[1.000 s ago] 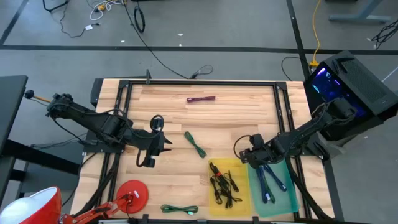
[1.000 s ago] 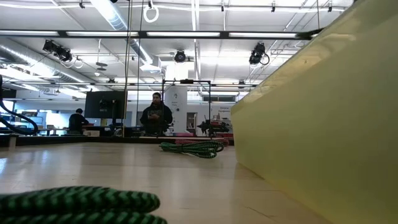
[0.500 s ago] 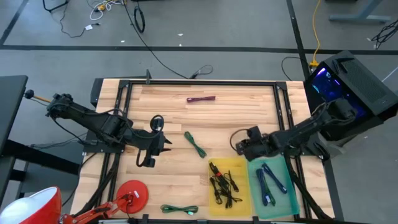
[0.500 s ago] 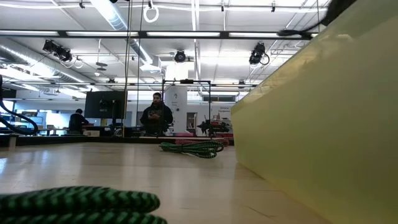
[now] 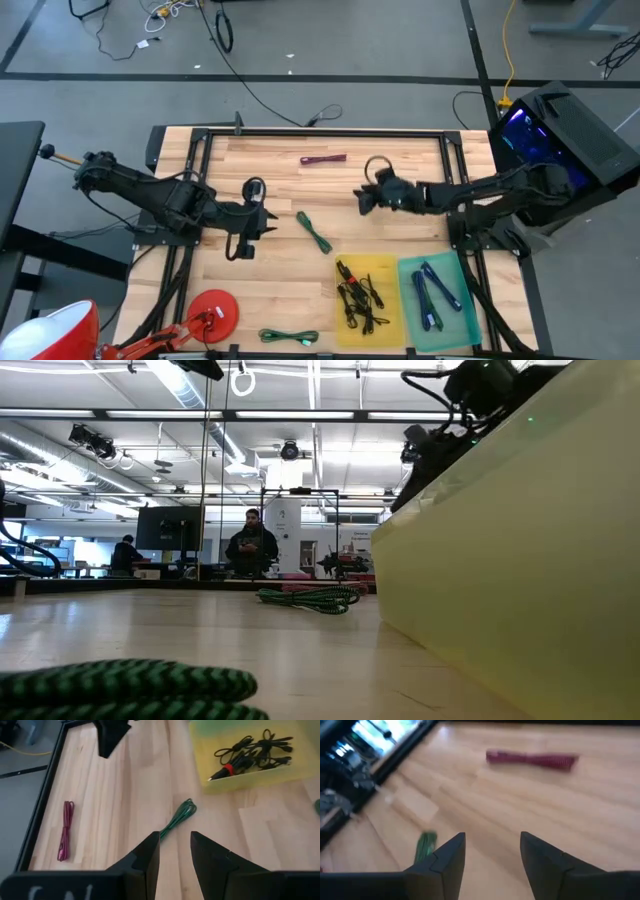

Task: Pick & Place USB Port
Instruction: Put the red pattern charger cable into the blue bin

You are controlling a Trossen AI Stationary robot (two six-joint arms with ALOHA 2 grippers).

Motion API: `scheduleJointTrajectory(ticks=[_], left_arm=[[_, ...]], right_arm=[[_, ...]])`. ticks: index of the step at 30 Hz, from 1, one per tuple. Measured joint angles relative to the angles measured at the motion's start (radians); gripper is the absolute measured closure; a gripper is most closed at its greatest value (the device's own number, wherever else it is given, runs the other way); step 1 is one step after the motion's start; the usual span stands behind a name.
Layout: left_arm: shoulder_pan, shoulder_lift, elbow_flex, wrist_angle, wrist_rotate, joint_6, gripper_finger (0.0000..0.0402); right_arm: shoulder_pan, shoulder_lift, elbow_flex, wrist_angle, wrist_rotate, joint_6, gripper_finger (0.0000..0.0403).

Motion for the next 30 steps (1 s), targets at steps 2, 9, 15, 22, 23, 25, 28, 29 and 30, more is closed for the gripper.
scheduleJointTrajectory(ticks=[2,9,15,22,23,25,28,29,30], left_arm=[[0.009,0.000,0.000,0.001,0.000,0.012,0.0287],[0.044,0.000,0.000,0.003,0.000,0.025,0.0287],[0.059,0.000,0.000,-0.006,0.011,0.024,0.0287],[0.058,0.000,0.000,-0.034,0.034,0.024,0.0287],[0.058,0.000,0.000,-0.043,0.033,0.024,0.0287],[0.058,0.000,0.000,-0.055,0.033,0.024,0.0287],[0.058,-0.001,0.000,-0.053,0.033,0.024,0.0287],[0.058,-0.001,0.000,-0.053,0.033,0.024,0.0287],[0.057,-0.001,0.000,-0.053,0.033,0.024,0.0287]], right_arm=[[-0.052,0.006,0.003,0.048,-0.041,-0.040,0.0213],[-0.168,0.135,0.171,0.052,-0.171,-0.202,0.0213],[-0.254,0.330,0.440,-0.142,-0.197,-0.362,0.0213],[-0.316,0.544,0.754,-0.506,-0.248,-0.507,0.0213],[-0.320,0.569,0.795,-0.554,-0.230,-0.523,0.0213],[-0.326,0.616,0.871,-0.617,-0.202,-0.550,0.0213],[-0.331,0.682,0.968,-0.705,-0.202,-0.583,0.0213],[-0.331,0.704,0.993,-0.729,-0.198,-0.593,0.0213],[-0.330,0.723,1.014,-0.751,-0.194,-0.602,0.0213]])
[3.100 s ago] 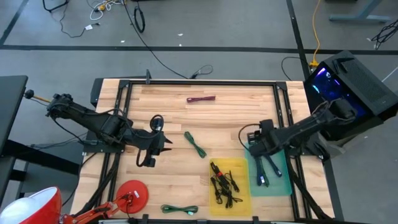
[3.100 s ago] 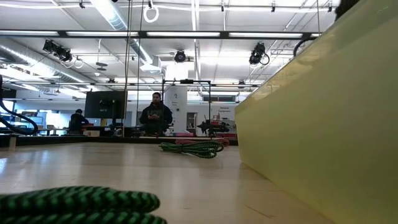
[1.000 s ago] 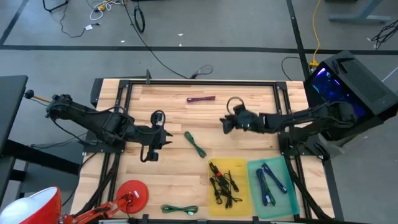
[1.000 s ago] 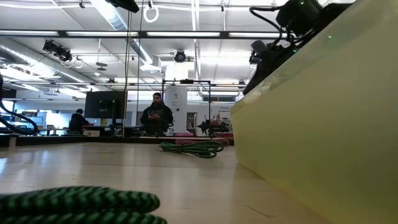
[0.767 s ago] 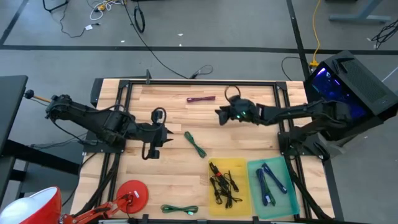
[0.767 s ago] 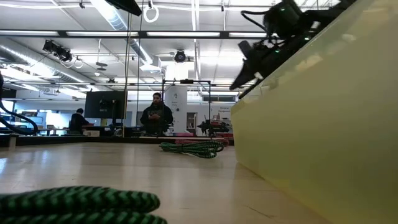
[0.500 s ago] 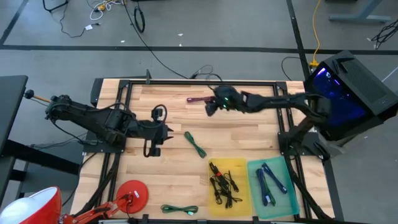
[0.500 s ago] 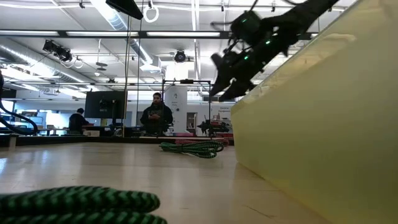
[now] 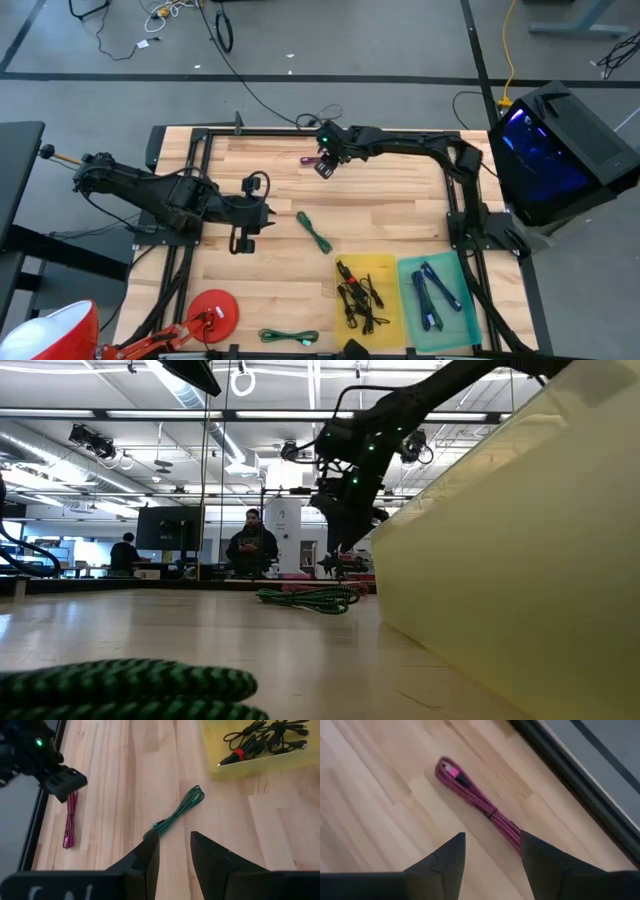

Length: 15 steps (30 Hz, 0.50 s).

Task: Pick & Place USB Port
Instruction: Put the red pattern charger cable into the blue bin

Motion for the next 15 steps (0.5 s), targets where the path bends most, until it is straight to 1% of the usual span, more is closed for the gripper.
scheduleJointTrajectory(ticks=[6,13,15], left_arm=[[0.000,0.000,0.000,-0.003,0.000,0.000,0.0287],[0.000,0.000,0.000,-0.004,0.000,0.014,0.0287],[0.000,0.000,0.000,-0.003,0.000,0.015,0.0287]], right_arm=[[0.008,0.081,0.092,-0.070,0.007,-0.063,0.0213],[0.015,0.102,0.106,-0.092,0.007,-0.109,0.0213],[0.015,0.105,0.106,-0.114,-0.026,-0.125,0.0213]])
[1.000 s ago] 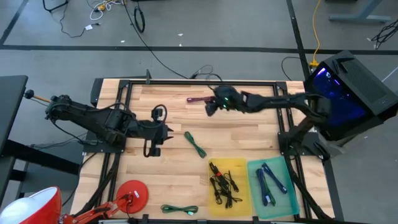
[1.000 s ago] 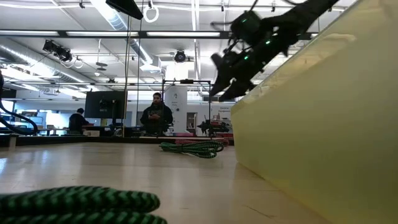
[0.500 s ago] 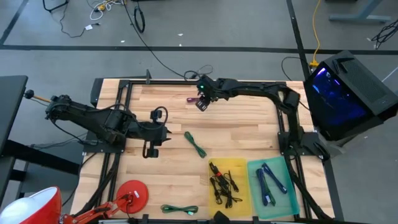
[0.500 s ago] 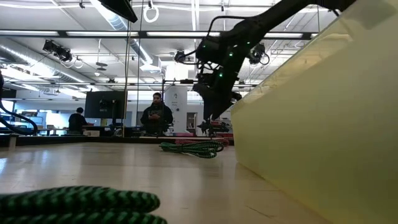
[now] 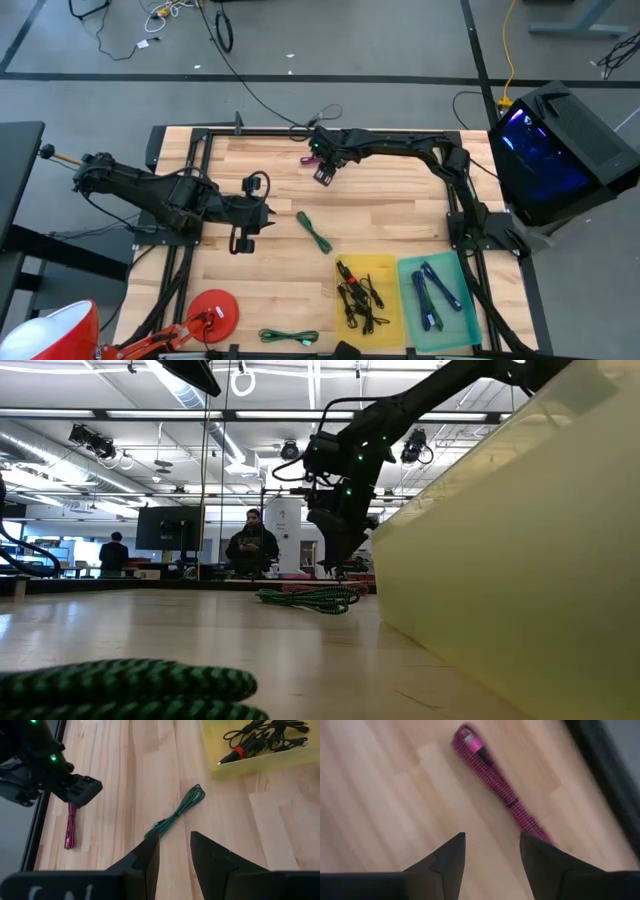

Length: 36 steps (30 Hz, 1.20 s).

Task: Pick & Place USB Port
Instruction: Put the red pattern charger cable into the blue bin

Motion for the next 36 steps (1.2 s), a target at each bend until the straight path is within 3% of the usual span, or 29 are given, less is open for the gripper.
scheduleJointTrajectory(ticks=[6,10,12,17,27,36], left_arm=[[0.001,0.000,0.000,0.002,0.000,0.002,0.0287],[0.001,0.000,0.000,0.013,0.000,0.002,0.0287],[0.001,0.000,0.000,0.013,0.000,0.002,0.0287],[0.001,0.000,0.000,0.023,-0.003,0.004,0.0287],[0.001,0.000,0.000,0.041,-0.004,0.001,0.0287],[0.001,0.000,0.000,0.050,-0.004,0.027,0.0287]], right_arm=[[0.028,0.000,0.000,0.031,-0.023,-0.025,0.0213],[0.043,0.000,0.000,0.104,-0.124,0.014,0.0213],[0.053,0.000,0.002,0.144,-0.122,0.019,0.0213],[0.054,-0.001,0.047,0.162,-0.201,0.133,0.0213],[-0.053,0.043,0.069,0.119,-0.177,0.189,0.0213],[-0.038,0.061,0.074,0.123,-0.064,0.028,0.0213]])
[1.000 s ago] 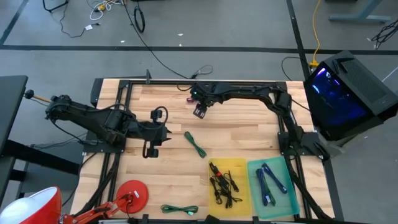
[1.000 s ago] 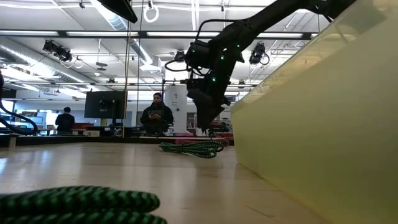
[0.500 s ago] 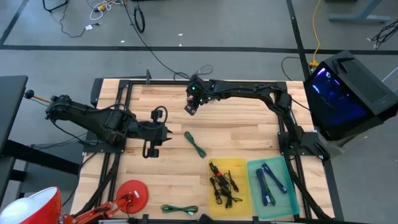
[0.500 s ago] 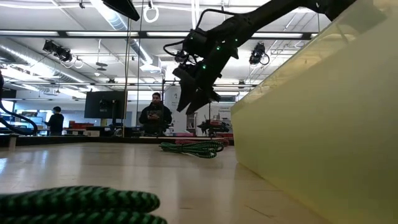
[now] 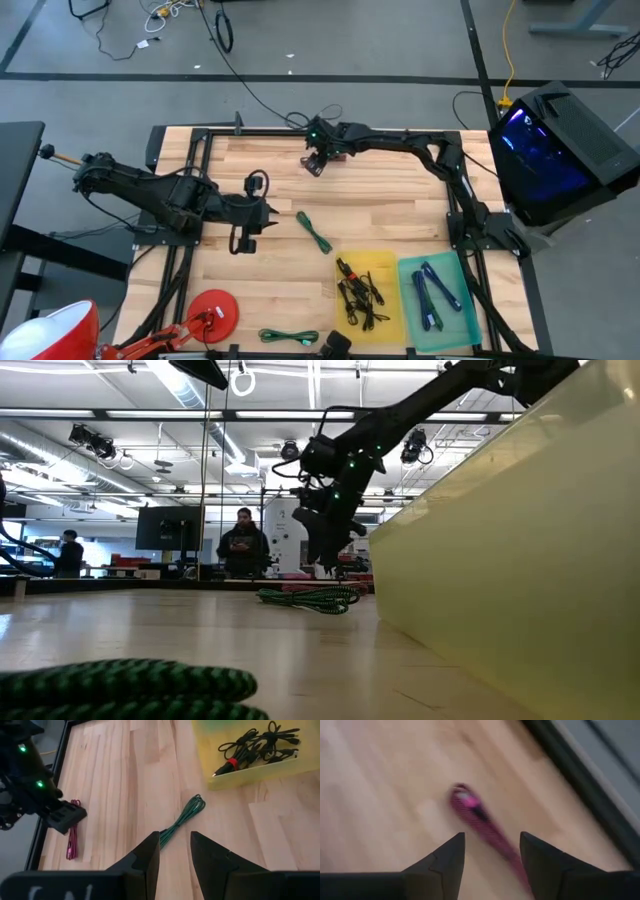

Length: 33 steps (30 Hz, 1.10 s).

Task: Pick & Place USB Port
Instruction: Put the red pattern charger cable into the blue bin

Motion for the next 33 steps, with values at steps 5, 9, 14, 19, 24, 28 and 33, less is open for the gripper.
scheduleJointTrajectory(ticks=[5,9,14,19,24,28,33], left_arm=[[0.000,0.000,-0.016,0.011,0.000,0.004,0.0287],[0.001,0.000,-0.054,0.014,0.000,0.003,0.0287],[0.005,0.001,-0.090,0.014,0.000,-0.023,0.0287],[0.005,0.001,-0.091,0.059,0.000,-0.025,0.0287],[0.005,0.001,-0.091,0.117,0.008,-0.026,0.0287],[0.005,0.001,-0.091,0.121,0.036,-0.026,0.0287],[0.005,0.000,-0.091,0.124,0.041,-0.018,0.0287]], right_arm=[[0.061,-0.011,0.032,0.019,-0.020,-0.017,0.0213],[0.151,-0.013,0.052,0.012,-0.002,-0.078,0.0213],[0.270,-0.013,0.052,-0.146,0.075,-0.082,0.0213],[0.300,0.025,0.051,-0.352,0.372,-0.048,0.0213],[0.245,0.077,0.054,-0.231,0.315,-0.068,0.0213],[0.186,0.132,0.092,-0.217,0.263,-0.055,0.0213],[0.132,0.161,0.210,-0.215,0.169,-0.080,0.0225]])
